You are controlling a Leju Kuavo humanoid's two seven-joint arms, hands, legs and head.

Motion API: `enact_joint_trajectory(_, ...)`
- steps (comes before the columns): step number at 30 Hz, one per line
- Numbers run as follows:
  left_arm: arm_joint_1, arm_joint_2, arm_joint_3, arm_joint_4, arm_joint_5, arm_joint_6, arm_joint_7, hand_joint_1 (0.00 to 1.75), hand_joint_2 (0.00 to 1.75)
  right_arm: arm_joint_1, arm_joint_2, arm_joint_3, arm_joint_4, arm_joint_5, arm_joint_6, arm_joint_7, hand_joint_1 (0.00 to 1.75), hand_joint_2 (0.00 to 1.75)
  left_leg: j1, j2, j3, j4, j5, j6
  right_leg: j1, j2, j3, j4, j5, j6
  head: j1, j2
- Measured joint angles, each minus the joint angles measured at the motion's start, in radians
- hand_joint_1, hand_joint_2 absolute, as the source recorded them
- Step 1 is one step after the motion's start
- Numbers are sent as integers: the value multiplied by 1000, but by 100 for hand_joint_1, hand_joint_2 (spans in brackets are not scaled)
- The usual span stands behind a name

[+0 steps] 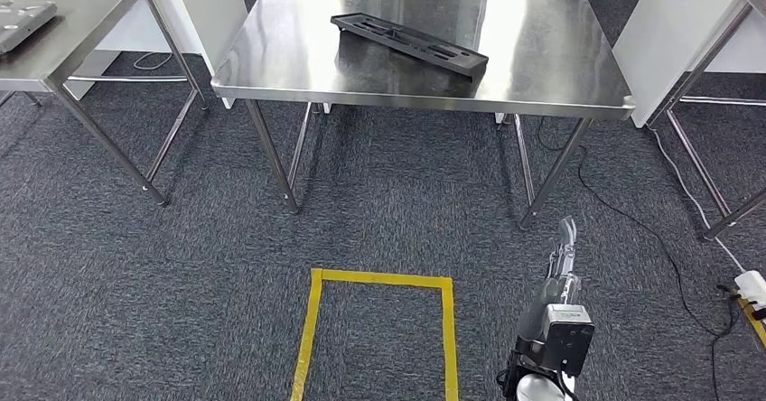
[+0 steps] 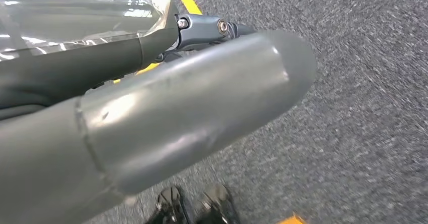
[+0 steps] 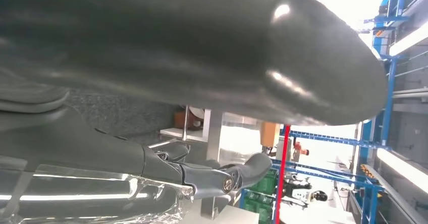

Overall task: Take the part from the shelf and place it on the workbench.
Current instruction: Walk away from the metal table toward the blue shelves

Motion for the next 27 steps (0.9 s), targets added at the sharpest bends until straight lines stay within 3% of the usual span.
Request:
enact_joint_trajectory(1, 0, 0, -1, 0, 0, -2, 0, 0, 0, 0, 0, -2, 0, 0, 1, 0, 0, 0, 1, 0, -8, 64, -30, -4, 1, -1, -14, 3, 11, 1, 0, 0)
enact_joint_trajectory(2, 1, 1, -2, 0, 0, -4, 0, 0, 0, 1, 0, -4, 0, 0, 3, 0, 0, 0, 2, 0, -7, 109, -34, -7, 1, -1, -30, 8, 22, 2, 0, 0)
enact_joint_trajectory(3, 1, 1, -4, 0, 0, -5, 0, 0, 0, 1, 0, -7, 0, 0, 5, 0, 0, 0, 4, 0, 9, 123, -15, -9, 1, -2, -49, 15, 31, 6, -1, 0)
enact_joint_trajectory(5, 1, 2, -5, 0, 0, -7, 0, 0, 0, 2, 0, -9, 0, 0, 8, 0, 0, 0, 9, 0, 92, 40, 35, -11, -1, -2, -81, 32, 43, 14, -1, 0)
enact_joint_trajectory(7, 0, 2, -6, 0, 0, -8, 0, 0, 0, 2, 0, -10, -2, 0, 10, -1, 0, 0, 9, -4, 189, -99, 27, -10, 1, -2, -104, 47, 53, 26, -1, 0)
enact_joint_trajectory(8, 0, 2, -6, 0, 0, -8, 0, 0, 0, 1, 0, -11, -2, 1, 12, -1, 0, 0, 7, -7, 216, -145, 13, -7, 2, -3, -110, 51, 59, 34, -1, 0)
enact_joint_trajectory(9, 0, 2, -7, 0, 0, -8, 0, 0, 0, 1, 0, -11, -3, 1, 14, -1, 0, 0, 3, -9, 226, -167, 4, -2, 2, -3, -114, 51, 67, 43, -1, 0)
enact_joint_trajectory(11, 0, 1, -7, 0, 1, -5, 1, 0, 0, -1, 0, -11, -3, 2, 17, -1, 0, 0, -1, -7, 216, -175, 15, 16, 2, -3, -122, 54, 74, 58, -1, 0)
enact_joint_trajectory(12, 0, 0, -7, 0, 1, -4, 2, 0, 0, -2, 0, -11, -3, 2, 19, 0, 0, 0, -1, -5, 208, -177, 24, 28, 1, -2, -132, 67, 60, 58, 0, 0)
enact_joint_trajectory(14, 0, 0, -7, 0, 2, -2, 3, 0, 0, -5, -1, -12, -3, 3, 22, 2, 0, 0, 0, 1, 188, -180, 44, 50, -1, 1, -163, 146, -12, 51, 5, 0)
enact_joint_trajectory(16, 0, 0, -7, 0, 2, -2, 4, 0, 0, -9, -1, -13, -3, 4, 26, 5, 0, 0, -3, 4, 160, -179, 64, 58, -1, 2, -197, 279, -88, 50, 9, 0)
enact_joint_trajectory(17, 0, 0, -7, 0, 1, -2, 4, 0, 0, -10, -2, -15, -3, 4, 26, 7, 0, 0, -4, 5, 145, -177, 75, 59, -1, 2, -201, 328, -103, 56, 9, 0)
enact_joint_trajectory(18, 0, 0, -7, 0, 0, -2, 4, 0, 0, -11, -3, -17, -3, 3, 27, 8, 0, 0, -4, 6, 131, -175, 85, 58, -1, 2, -190, 347, -98, 65, 9, 0)
enact_joint_trajectory(19, 0, 0, -7, 0, -1, -3, 4, 0, 0, -13, -5, -19, -2, 1, 26, 9, 0, 0, -4, 7, 118, -173, 94, 56, -1, 3, -159, 325, -78, 75, 9, 0)
enact_joint_trajectory(20, 0, 0, -8, 0, -4, -5, 3, 0, 0, -15, -7, -22, -1, -2, 25, 8, 0, 0, -4, 7, 107, -170, 102, 53, -1, 3, -110, 266, -54, 81, 10, 0)
enact_joint_trajectory(21, 0, 0, -9, 0, -6, -6, 3, 0, 0, -18, -10, -24, 0, -7, 24, 6, 0, 0, -5, 6, 97, -168, 110, 49, 0, 3, -54, 185, -42, 80, 10, 0)
enact_joint_trajectory(23, 0, 0, -13, 0, -10, -11, 3, 0, 0, -22, -14, -28, 1, -16, 19, -1, 0, 0, -7, 7, 86, -166, 127, 38, 6, 5, 31, 48, -46, 67, 9, 0)
enact_joint_trajectory(24, 0, 0, -15, 0, -11, -12, 3, 0, 0, -23, -17, -30, 2, -21, 16, -4, 0, 0, -7, 7, 82, -167, 136, 33, 9, 6, 44, 17, -53, 58, 9, 0)
enact_joint_trajectory(26, 1, 2, -22, 0, -14, -16, 2, 0, 0, -24, -22, -33, 4, -28, 12, -7, 0, 0, -5, 5, 77, -171, 149, 21, 7, 5, 33, 10, -42, 42, 9, 0)
enact_joint_trajectory(27, 2, 3, -24, 0, -16, -17, 2, 0, 0, -25, -24, -35, 5, -30, 10, -8, 0, 0, -3, 3, 70, -163, 135, 15, 3, 4, 24, 9, -32, 31, 8, 0)
